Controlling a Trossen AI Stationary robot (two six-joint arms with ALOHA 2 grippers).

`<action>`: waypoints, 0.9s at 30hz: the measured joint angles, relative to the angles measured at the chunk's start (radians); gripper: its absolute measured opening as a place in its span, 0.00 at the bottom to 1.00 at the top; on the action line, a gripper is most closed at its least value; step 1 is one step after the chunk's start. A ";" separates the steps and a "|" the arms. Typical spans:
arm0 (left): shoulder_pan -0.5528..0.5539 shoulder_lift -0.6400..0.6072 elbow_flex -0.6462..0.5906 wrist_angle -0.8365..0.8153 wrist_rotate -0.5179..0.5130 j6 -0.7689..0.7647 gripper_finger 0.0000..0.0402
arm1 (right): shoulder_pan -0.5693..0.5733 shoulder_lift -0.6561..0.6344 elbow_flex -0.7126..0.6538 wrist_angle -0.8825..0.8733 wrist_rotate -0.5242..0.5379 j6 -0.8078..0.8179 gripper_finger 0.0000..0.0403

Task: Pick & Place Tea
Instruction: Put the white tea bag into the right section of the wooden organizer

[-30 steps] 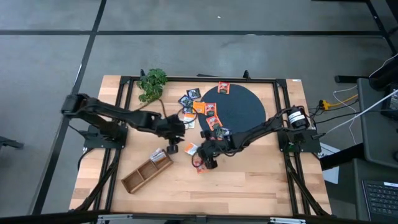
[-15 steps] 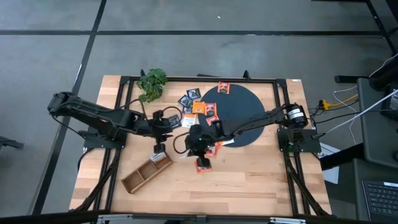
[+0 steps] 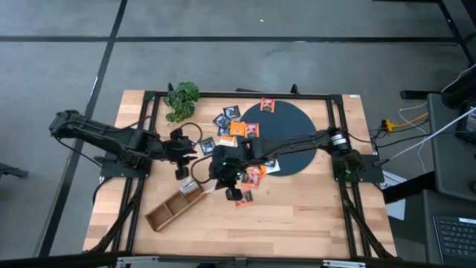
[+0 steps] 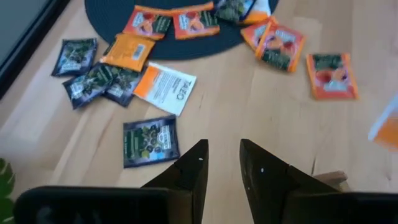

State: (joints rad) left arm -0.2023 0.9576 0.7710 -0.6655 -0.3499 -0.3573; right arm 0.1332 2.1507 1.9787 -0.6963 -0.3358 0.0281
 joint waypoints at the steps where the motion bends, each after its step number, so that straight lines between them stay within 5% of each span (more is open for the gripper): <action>1: 0.003 -0.014 -0.002 -0.001 0.000 0.000 0.22 | -0.001 0.024 0.032 -0.018 0.001 -0.009 0.00; 7: 0.029 -0.069 -0.003 -0.018 0.022 -0.045 0.22 | -0.008 0.165 0.244 -0.126 0.002 -0.072 0.00; 10: 0.038 -0.071 -0.003 -0.013 0.113 -0.051 0.22 | -0.010 0.208 0.316 -0.171 0.002 -0.097 0.00; 15: 0.036 -0.074 -0.003 -0.009 0.200 -0.051 0.22 | -0.029 0.210 0.333 -0.217 0.031 -0.127 0.00; 21: 0.012 -0.075 -0.003 -0.010 0.204 -0.017 0.22 | -0.036 0.181 0.333 -0.348 0.237 -0.322 0.00; 27: 0.037 -0.061 -0.003 0.058 0.236 0.019 0.22 | 0.004 0.179 0.333 -0.419 0.252 -0.504 0.00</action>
State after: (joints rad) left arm -0.1649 0.8970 0.7685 -0.6079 -0.1143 -0.3380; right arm 0.1371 2.3299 2.3119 -1.1149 -0.0840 -0.4758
